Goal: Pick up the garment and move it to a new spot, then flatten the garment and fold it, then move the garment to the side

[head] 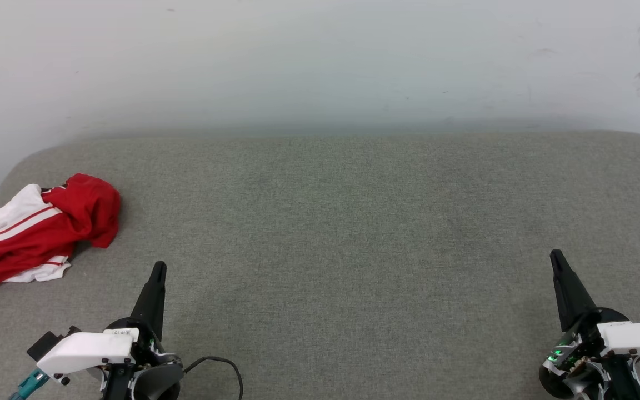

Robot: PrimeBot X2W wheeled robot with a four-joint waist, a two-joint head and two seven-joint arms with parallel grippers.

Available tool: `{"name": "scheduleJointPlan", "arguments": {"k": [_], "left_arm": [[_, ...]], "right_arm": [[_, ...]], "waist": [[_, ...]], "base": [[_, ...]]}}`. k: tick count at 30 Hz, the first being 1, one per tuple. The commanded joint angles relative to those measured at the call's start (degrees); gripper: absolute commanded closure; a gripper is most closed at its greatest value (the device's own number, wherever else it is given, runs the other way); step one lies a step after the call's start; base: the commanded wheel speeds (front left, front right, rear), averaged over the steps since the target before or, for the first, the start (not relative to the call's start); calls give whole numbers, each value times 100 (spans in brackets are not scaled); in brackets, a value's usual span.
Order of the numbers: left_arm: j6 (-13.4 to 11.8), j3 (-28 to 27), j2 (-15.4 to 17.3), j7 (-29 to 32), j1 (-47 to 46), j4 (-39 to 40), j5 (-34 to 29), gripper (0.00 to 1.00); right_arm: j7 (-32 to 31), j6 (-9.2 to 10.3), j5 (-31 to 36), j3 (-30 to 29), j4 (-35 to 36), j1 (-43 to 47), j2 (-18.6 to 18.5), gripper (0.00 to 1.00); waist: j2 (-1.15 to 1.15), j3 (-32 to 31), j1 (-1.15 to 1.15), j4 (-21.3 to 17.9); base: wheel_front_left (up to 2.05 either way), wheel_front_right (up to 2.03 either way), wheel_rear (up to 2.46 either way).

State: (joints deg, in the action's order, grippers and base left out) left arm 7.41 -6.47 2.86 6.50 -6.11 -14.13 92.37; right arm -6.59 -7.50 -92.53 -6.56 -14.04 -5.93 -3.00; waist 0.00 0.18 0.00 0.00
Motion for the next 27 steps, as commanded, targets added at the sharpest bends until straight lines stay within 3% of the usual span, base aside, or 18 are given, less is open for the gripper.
{"name": "scheduleJointPlan", "arguments": {"k": [1, 18, 19, 27], "left_arm": [[22, -16, 3, 25, -40, 5, 10, 100], [22, -16, 3, 24, -40, 5, 10, 100], [0, 0, 0, 0, 0, 0, 0, 0], [-4, 70, -14, -138, 152, -84, -52, 0]], "right_arm": [[-9, 2, 30, 0, -6, -68, 19, 100], [-8, 2, 29, 1, -6, -68, 20, 100], [0, 0, 0, 1, 0, 0, 0, 0], [129, 1, 115, 2, -126, 192, 6, 0]], "waist": [[0, 0, 0, 0], [0, 0, 0, 0], [0, 0, 0, 0], [0, 2, 0, 1]], "base": [[0, 0, 0], [0, 0, 0], [0, 0, 0], [0, 0, 0]]}}
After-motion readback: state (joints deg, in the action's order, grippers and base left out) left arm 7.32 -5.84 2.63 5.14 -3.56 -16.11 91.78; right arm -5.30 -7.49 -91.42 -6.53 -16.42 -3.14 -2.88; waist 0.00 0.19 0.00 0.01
